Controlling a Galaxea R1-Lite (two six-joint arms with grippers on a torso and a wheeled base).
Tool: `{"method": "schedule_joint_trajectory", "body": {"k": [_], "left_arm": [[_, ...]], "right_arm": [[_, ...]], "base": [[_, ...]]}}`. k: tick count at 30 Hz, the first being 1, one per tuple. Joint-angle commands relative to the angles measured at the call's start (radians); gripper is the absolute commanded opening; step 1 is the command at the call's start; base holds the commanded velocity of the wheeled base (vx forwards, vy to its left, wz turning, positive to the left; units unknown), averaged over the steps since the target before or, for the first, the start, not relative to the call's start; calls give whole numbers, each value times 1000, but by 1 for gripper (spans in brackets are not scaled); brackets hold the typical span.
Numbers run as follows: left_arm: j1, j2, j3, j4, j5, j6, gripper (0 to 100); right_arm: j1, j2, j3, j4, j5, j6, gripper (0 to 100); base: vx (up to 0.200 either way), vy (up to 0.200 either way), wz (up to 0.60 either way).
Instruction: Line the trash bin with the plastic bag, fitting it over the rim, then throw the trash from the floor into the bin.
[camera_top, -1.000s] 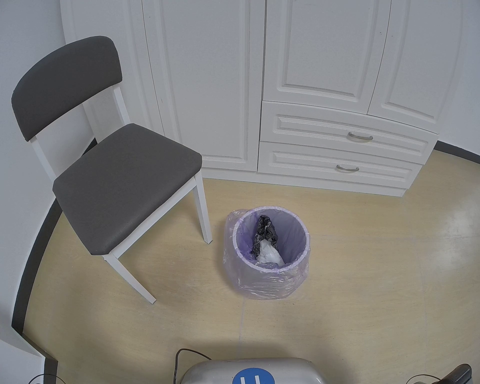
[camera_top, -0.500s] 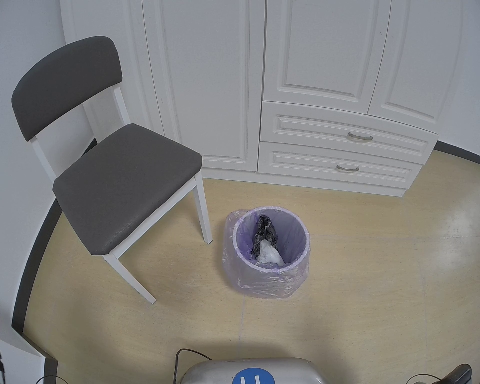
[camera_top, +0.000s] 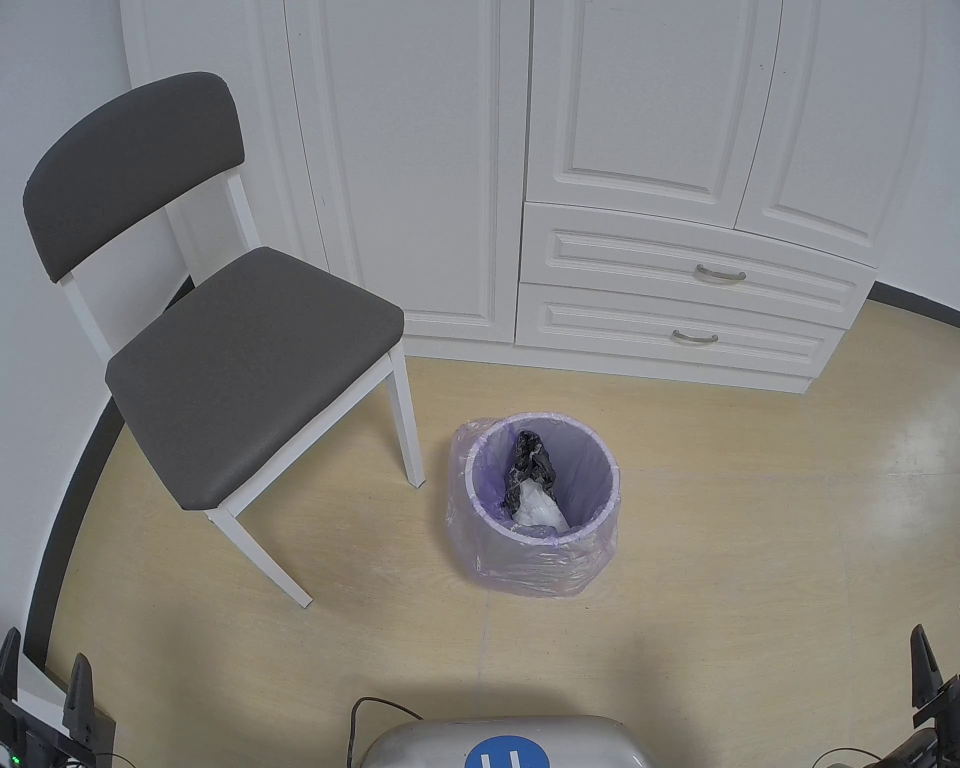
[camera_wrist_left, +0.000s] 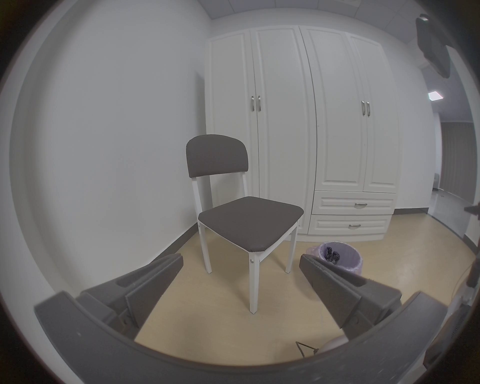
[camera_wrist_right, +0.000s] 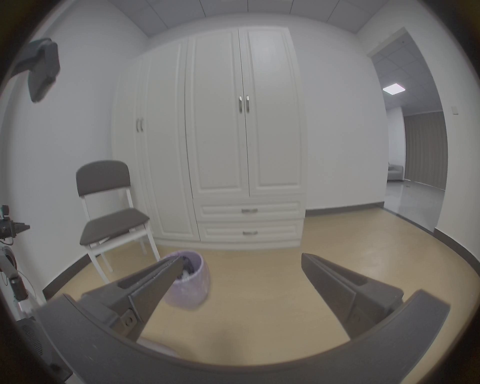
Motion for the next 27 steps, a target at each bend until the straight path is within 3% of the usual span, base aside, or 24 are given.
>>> {"method": "schedule_joint_trajectory", "body": {"k": [1,6,8,13,16,27], "left_arm": [[0,-9,28,-5,7,-10,100],[0,-9,28,-5,-2,-10,100],[-2,-9,28,-5,-4,-9,100],[0,-10,28,-5,-13,-10,100],[-3,-7,22,64,-131,-1,100],[-3,-10,27,49,-131,7,100]], "right_arm": [[-1,-11,17,18,6,-2,100],[-1,-11,17,50,121,-85,100],[-1,-11,17,72,116,-106,100],[-1,-11,17,88,87,-62,100],[0,-11,17,88,84,-51,100],[0,-11,17,88,86,-51,100]], "base": [[0,0,0],[0,0,0],[0,0,0],[0,0,0],[0,0,0],[0,0,0]]}}
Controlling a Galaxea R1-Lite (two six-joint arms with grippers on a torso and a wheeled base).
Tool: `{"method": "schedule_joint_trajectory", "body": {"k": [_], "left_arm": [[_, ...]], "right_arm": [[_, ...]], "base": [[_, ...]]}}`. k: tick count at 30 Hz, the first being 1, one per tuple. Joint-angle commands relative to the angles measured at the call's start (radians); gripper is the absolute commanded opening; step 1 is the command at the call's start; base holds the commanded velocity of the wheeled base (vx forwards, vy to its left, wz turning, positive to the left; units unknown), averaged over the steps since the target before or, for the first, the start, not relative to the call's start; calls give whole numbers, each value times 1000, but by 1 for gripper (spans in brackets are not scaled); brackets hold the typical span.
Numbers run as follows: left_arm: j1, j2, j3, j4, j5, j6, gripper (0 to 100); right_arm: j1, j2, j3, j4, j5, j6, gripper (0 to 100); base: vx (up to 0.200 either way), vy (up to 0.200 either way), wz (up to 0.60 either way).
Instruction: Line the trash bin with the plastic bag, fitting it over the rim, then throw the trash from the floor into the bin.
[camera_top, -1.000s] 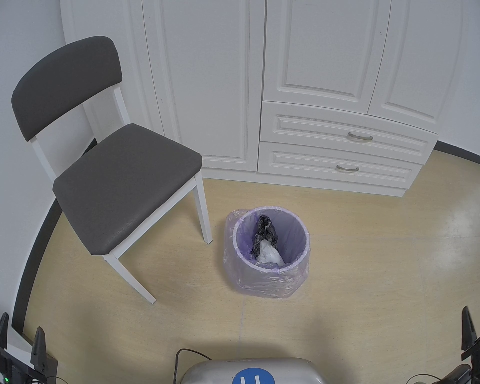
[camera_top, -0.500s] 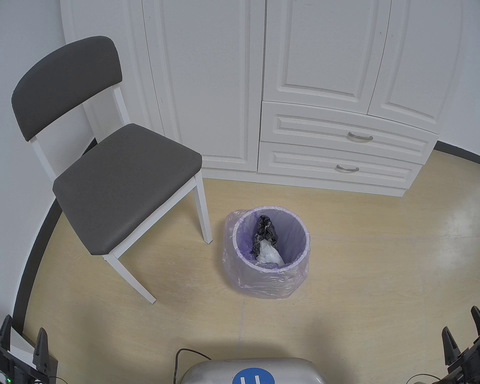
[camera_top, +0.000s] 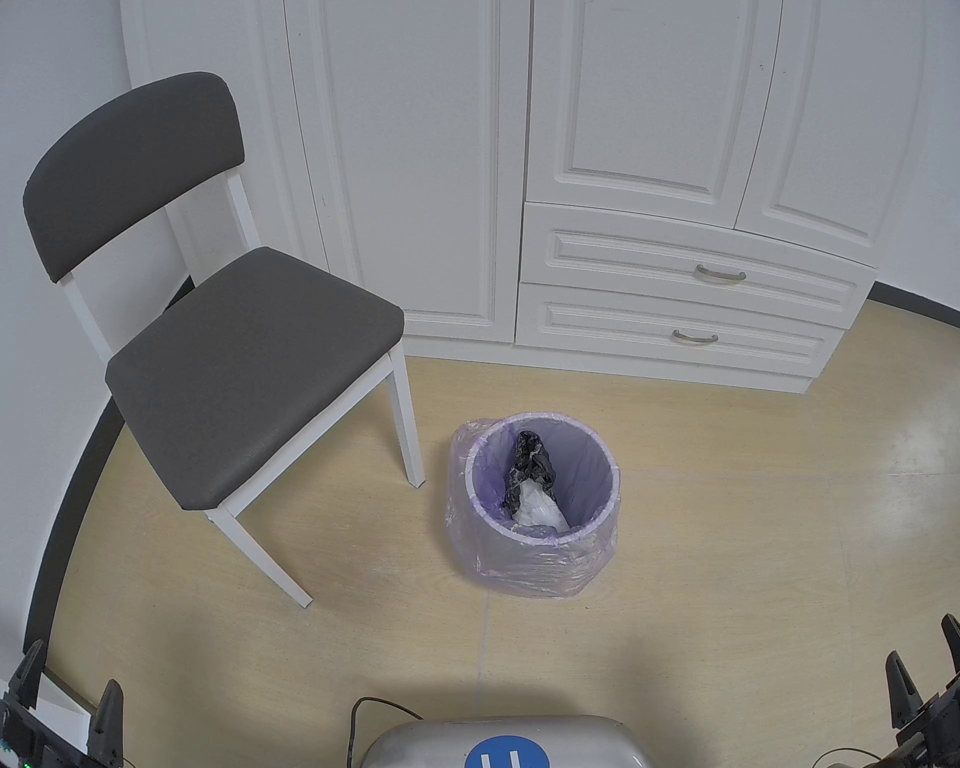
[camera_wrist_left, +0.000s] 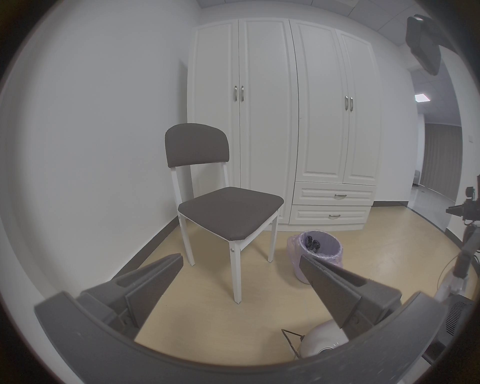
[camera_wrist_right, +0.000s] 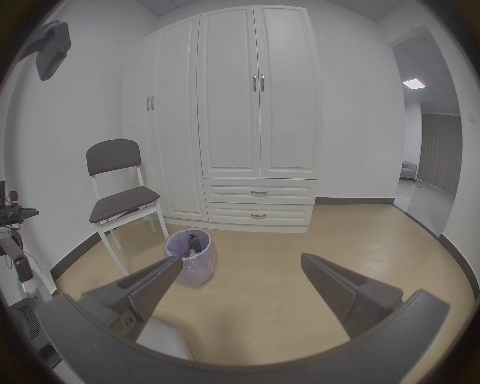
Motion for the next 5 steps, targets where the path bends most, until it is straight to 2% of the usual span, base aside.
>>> {"method": "schedule_joint_trajectory", "body": {"k": [1,5], "left_arm": [[0,-10,17,0,0,1,100],[1,-8,17,0,0,0,100]], "right_arm": [[0,-12,18,-1,0,0,100],[0,-12,18,-1,0,0,100]], "base": [[0,0,0],[0,0,0]]}}
